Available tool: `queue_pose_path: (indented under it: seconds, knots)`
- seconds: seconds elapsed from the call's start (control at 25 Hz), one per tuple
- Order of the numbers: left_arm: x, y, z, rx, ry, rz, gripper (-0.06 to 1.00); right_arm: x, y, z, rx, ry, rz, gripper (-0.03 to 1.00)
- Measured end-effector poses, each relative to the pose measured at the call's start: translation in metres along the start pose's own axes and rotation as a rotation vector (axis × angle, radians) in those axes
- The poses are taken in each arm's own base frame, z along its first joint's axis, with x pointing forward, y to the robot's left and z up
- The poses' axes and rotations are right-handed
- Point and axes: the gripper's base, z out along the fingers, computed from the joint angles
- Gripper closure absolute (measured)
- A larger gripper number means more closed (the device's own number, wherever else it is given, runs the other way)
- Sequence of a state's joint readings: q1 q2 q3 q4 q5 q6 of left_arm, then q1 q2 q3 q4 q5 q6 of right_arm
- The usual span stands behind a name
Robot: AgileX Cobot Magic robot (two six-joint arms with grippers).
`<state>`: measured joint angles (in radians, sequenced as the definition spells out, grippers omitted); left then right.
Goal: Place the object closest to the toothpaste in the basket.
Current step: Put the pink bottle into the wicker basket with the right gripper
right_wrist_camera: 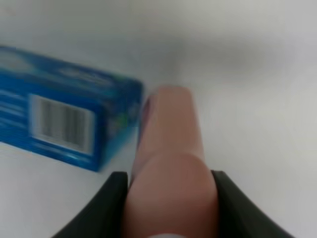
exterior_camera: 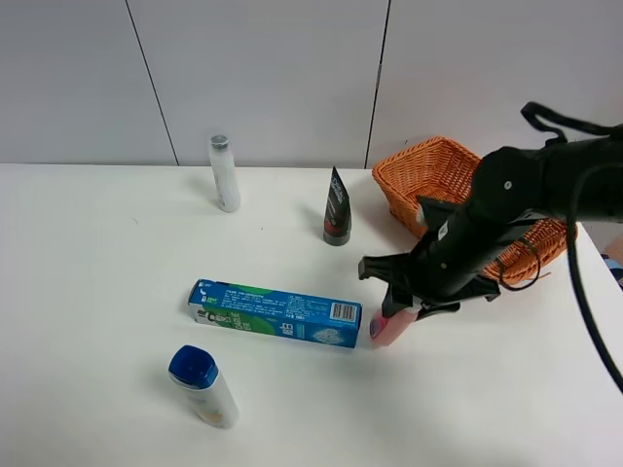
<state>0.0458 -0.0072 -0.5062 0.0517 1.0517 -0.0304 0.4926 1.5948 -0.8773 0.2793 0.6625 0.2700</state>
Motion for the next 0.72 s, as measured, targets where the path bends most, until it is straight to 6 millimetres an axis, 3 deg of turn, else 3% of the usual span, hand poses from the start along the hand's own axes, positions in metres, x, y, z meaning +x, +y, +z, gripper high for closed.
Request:
queue_pose_path:
  seconds: [0.16, 0.32, 0.48, 0.64, 0.72]
  knots:
    - [0.0, 0.0, 0.0, 0.0, 0.0, 0.0, -0.05, -0.022, 0.014, -0.051, -0.025, -0.197, -0.11, 0.61]
    - [0.0, 0.0, 0.0, 0.0, 0.0, 0.0, -0.05, -0.046, 0.008, -0.104, 0.041, -0.368, -0.187, 0.61]
    - [0.0, 0.0, 0.0, 0.0, 0.0, 0.0, -0.05, -0.065, -0.027, -0.135, 0.178, -0.436, -0.156, 0.61]
    - [0.0, 0.0, 0.0, 0.0, 0.0, 0.0, -0.05, -0.076, -0.071, -0.145, 0.294, -0.45, -0.183, 0.61]
    - [0.0, 0.0, 0.0, 0.0, 0.0, 0.0, -0.05, -0.081, -0.08, -0.147, 0.278, -0.479, -0.19, 0.61]
